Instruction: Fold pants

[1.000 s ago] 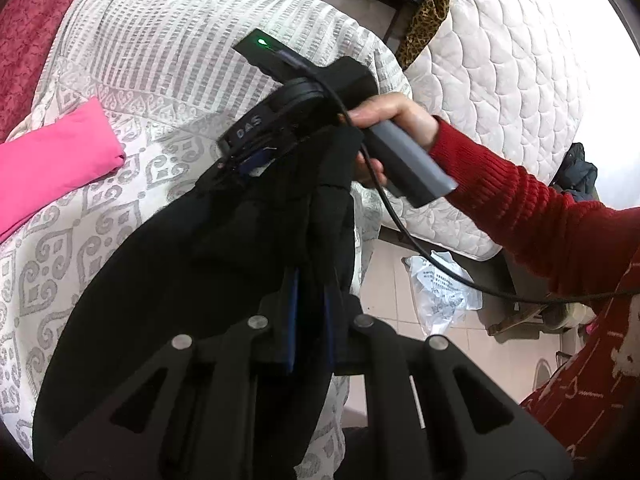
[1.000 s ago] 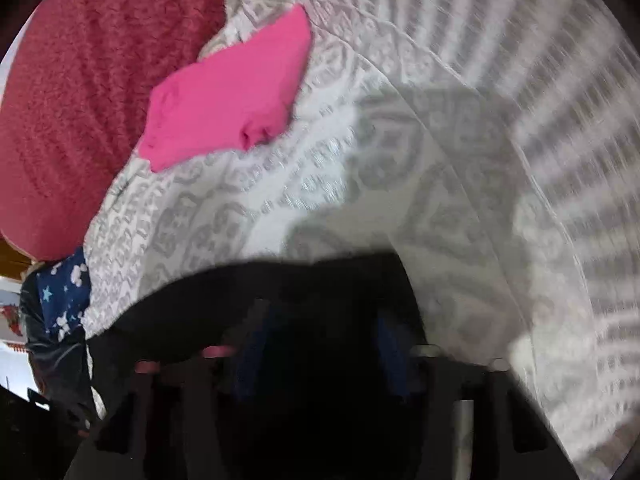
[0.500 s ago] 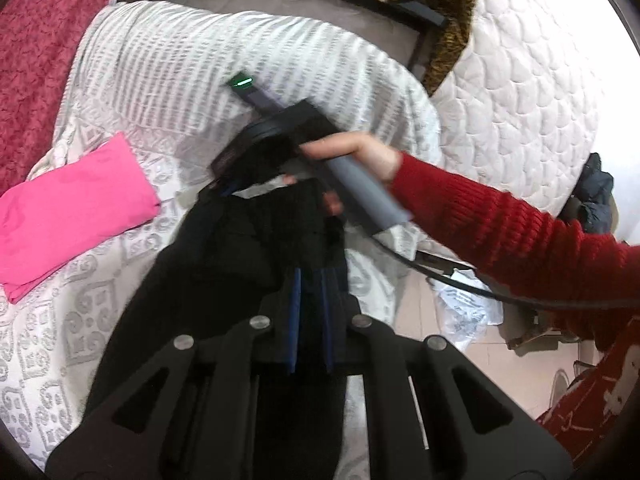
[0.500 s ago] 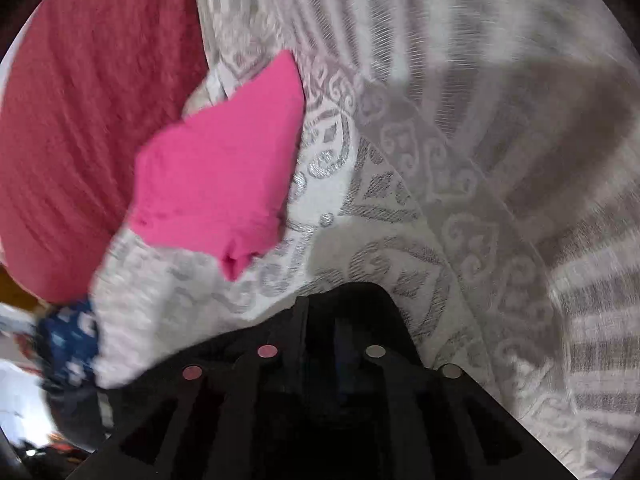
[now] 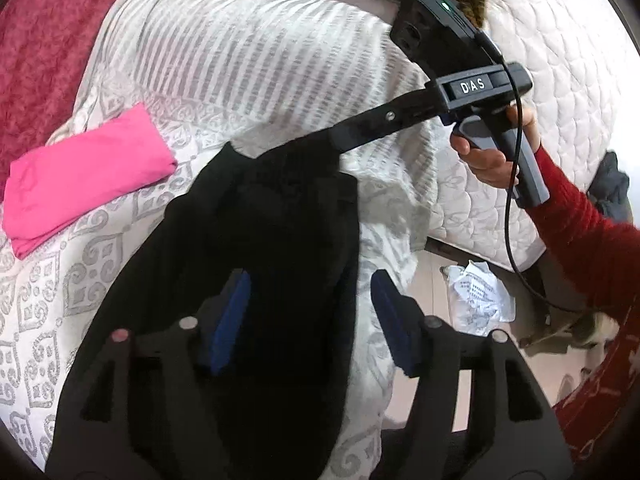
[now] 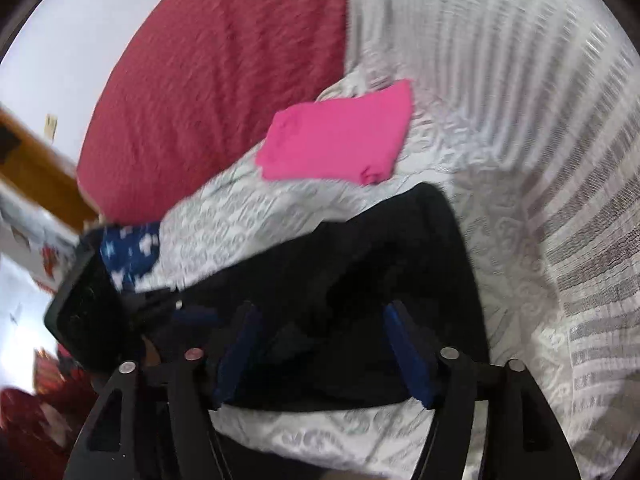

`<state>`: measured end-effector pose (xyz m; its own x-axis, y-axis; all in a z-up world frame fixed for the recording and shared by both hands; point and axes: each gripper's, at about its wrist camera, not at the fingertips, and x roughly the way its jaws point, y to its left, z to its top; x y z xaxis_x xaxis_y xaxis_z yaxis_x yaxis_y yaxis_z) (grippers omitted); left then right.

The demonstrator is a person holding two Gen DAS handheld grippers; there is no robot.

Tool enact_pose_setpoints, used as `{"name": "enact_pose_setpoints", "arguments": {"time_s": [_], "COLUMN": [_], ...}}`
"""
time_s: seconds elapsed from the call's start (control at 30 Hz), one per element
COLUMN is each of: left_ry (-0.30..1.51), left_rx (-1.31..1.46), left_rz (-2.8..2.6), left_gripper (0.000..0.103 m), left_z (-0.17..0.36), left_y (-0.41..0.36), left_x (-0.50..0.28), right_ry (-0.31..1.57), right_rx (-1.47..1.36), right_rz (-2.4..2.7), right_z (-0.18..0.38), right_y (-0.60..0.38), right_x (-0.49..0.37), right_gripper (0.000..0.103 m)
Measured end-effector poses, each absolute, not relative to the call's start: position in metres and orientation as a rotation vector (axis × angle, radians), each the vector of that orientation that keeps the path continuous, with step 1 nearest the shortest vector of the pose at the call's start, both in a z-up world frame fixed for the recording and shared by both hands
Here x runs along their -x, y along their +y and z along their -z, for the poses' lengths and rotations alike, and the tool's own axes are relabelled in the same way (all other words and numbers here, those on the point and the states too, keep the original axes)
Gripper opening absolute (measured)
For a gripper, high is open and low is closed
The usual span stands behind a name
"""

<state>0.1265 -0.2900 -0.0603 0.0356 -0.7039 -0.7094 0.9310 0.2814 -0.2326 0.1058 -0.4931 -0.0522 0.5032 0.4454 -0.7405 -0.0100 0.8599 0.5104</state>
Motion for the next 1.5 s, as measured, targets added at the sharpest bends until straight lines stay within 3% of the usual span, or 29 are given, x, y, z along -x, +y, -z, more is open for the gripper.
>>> {"name": "enact_pose_setpoints", "arguments": {"time_s": [0.13, 0.17, 0.2, 0.23, 0.27, 0.3, 0.33, 0.63, 0.8, 1.03, 1.13, 1.2, 1.3, 1.37, 1.43, 1.5], "left_ry": [0.777, 0.762, 0.755, 0.765, 0.802, 0.845, 0.86, 0.672, 0.606, 0.765, 0.839, 0.889, 0.976, 0.982, 0.983, 0.962], "left_rx": [-0.411, -0.453, -0.483, -0.507, -0.52, -0.523, -0.481, -0.33, -0.358, -0.464, -0.512, -0.535, -0.529, -0.47, -0.409, -0.383], "left_rz": [1.279, 1.25, 1.217, 1.19, 1.175, 1.157, 1.169, 1.548, 1.572, 1.348, 1.204, 1.11, 1.02, 1.029, 1.061, 1.07], "left_gripper": [0.069, 0.069, 0.069, 0.053, 0.027, 0.009, 0.008, 0.008, 0.01, 0.011, 0.011, 0.011, 0.012, 0.017, 0.029, 0.035], "left_z": [0.061, 0.065, 0.07, 0.077, 0.083, 0.087, 0.085, -0.003, -0.015, 0.046, 0.081, 0.103, 0.129, 0.129, 0.12, 0.107], "left_y": [-0.311, -0.321, -0.33, -0.339, -0.346, -0.35, -0.347, -0.295, -0.303, -0.369, -0.387, -0.394, -0.399, -0.39, -0.378, -0.367], "left_x": [-0.117, -0.117, -0.119, -0.123, -0.127, -0.132, -0.135, -0.089, -0.096, -0.172, -0.212, -0.235, -0.264, -0.27, -0.27, -0.268], "right_ry": [1.071, 1.067, 1.061, 1.066, 1.043, 1.011, 0.996, 0.715, 0.683, 0.825, 0.904, 0.93, 1.025, 1.064, 1.091, 1.086], "right_rx": [-0.503, -0.534, -0.554, -0.552, -0.561, -0.567, -0.571, -0.618, -0.577, -0.605, -0.607, -0.542, -0.47, -0.501, -0.528, -0.507], "right_rz": [-0.235, -0.188, -0.124, -0.092, -0.065, -0.055, -0.055, 0.009, 0.074, 0.166, 0.198, 0.287, 0.41, 0.359, 0.274, 0.231], "right_z": [0.059, 0.063, 0.066, 0.066, 0.064, 0.059, 0.054, -0.017, -0.042, 0.009, 0.038, 0.054, 0.085, 0.098, 0.107, 0.107], "right_y": [-0.477, -0.481, -0.484, -0.484, -0.485, -0.486, -0.485, -0.462, -0.454, -0.491, -0.501, -0.508, -0.521, -0.524, -0.525, -0.525], "right_x": [-0.116, -0.119, -0.124, -0.127, -0.124, -0.117, -0.109, 0.01, 0.01, -0.083, -0.141, -0.175, -0.207, -0.205, -0.19, -0.165], "right_gripper": [0.07, 0.057, 0.015, 0.011, 0.011, 0.011, 0.011, 0.011, 0.014, 0.014, 0.02, 0.03, 0.035, 0.035, 0.035, 0.037]}}
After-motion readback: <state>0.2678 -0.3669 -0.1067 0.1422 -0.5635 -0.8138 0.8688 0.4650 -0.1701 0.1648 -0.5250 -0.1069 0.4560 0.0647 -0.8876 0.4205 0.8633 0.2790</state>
